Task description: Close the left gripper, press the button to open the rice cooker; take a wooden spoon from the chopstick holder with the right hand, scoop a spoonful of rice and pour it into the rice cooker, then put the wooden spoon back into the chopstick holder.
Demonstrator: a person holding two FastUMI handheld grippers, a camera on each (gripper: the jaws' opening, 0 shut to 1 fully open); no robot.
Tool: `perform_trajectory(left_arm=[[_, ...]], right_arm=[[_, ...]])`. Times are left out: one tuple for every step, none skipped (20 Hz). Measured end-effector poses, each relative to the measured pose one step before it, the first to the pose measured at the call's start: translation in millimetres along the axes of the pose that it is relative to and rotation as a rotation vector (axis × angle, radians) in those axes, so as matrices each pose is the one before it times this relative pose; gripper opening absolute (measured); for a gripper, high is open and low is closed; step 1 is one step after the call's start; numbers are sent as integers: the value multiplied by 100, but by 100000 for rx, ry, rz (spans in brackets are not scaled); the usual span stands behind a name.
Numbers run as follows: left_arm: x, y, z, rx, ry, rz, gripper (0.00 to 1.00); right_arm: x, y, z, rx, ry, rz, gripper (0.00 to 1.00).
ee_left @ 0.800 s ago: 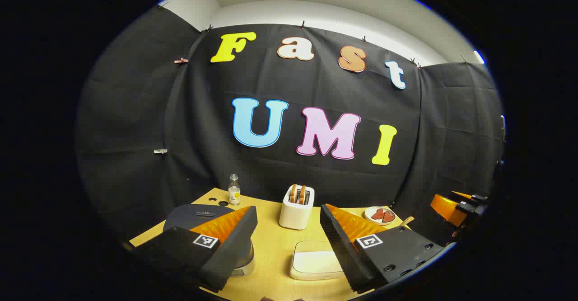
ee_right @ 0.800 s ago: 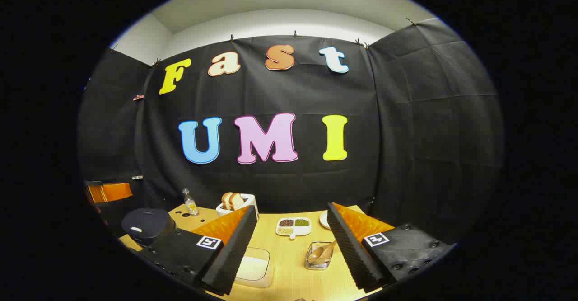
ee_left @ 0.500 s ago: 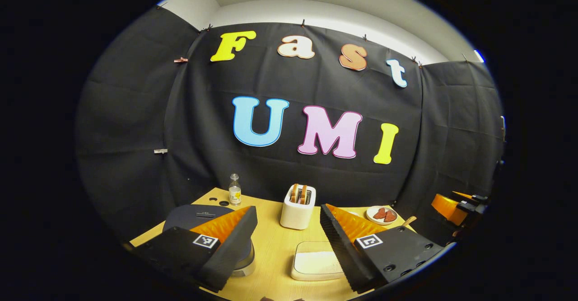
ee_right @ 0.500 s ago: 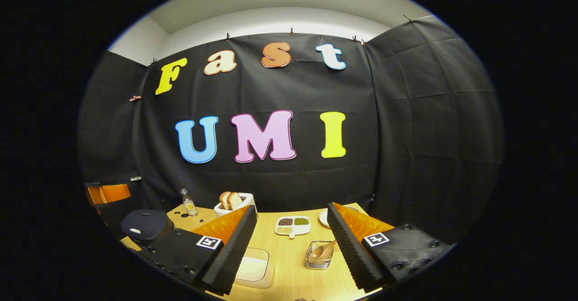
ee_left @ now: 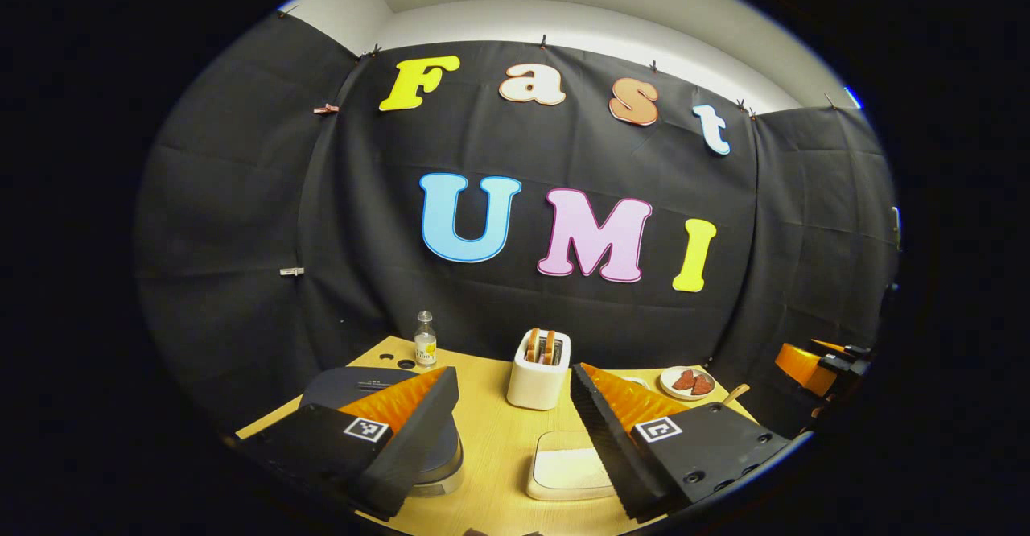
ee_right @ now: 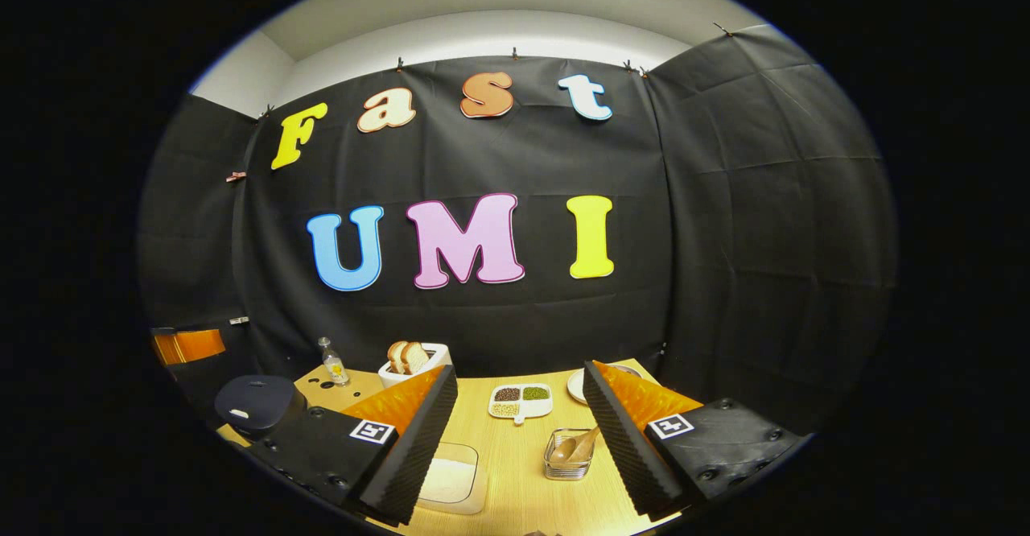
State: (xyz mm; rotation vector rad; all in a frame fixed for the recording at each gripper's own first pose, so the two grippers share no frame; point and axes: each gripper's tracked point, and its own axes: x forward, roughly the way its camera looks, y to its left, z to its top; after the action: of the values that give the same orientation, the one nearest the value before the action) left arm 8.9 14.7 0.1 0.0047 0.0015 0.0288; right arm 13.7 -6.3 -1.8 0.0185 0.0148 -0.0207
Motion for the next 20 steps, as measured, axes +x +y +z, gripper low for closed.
perform_trajectory(left_arm=[[-20, 129, 85, 146, -56, 168, 95], [-71, 61, -188, 41, 0, 46, 95], [-56, 48, 114, -171, -74, -135, 95], [26, 14, 34, -145, 4, -156, 95], [-11, 108, -5, -18, 226, 102, 95], [68, 119, -86, -103, 195, -57, 95], [2, 25, 80, -111, 65, -278, 95], [-3, 100, -120, -136, 329, -48, 95], [-20, 218, -22, -17, 435, 468, 95], [167, 503, -148, 362, 435, 1265, 95], [172, 477, 121, 538, 332, 982, 95], [57, 358, -88, 489, 459, 767, 95], [91, 437, 198, 362, 491, 519, 95], [118, 410, 24, -40, 413, 322, 94], [234, 408, 65, -472, 671, 16, 94], [172, 468, -188, -488, 913, 9, 91], [29, 589, -51, -149, 1070, 344, 89], [235, 788, -194, 121, 1078, 1184, 86], [249, 1055, 7, 319, 884, 2223, 83], [353, 960, -107, 226, 1023, 2001, 69]], right_arm=[[-29, 37, 56, 197, -52, -31, 98], [31, -3, 4, 147, 73, -144, 98], [-33, 33, -31, 4, -40, -185, 98], [-13, 23, -14, -28, 31, -114, 98], [-50, -51, 28, 2, 8, -139, 98], [-26, 29, 98, 150, 97, -37, 98], [5, 84, -5, 174, 88, 95, 98], [-65, 36, 49, -41, 2, -3, 98], [-40, 1, 6, -236, -134, -17, 98], [9, 16, -11, -207, -5, -87, 98], [-43, 8, -47, 43, 125, 5, 98], [-45, 5, -23, 242, 253, 67, 98], [-38, 16, -91, 390, 430, 122, 98], [-73, 22, -10, 184, 298, -52, 98], [-2, -179, -159, -210, 28, -313, 98], [2, -165, -29, -267, 9, -352, 98], [6, -178, 17, -93, 1, -313, 98], [-24, -56, -43, 44, 162, -195, 98], [-41, -125, -170, 91, 476, -186, 98], [-25, -122, -250, 188, 1134, -131, 98]])
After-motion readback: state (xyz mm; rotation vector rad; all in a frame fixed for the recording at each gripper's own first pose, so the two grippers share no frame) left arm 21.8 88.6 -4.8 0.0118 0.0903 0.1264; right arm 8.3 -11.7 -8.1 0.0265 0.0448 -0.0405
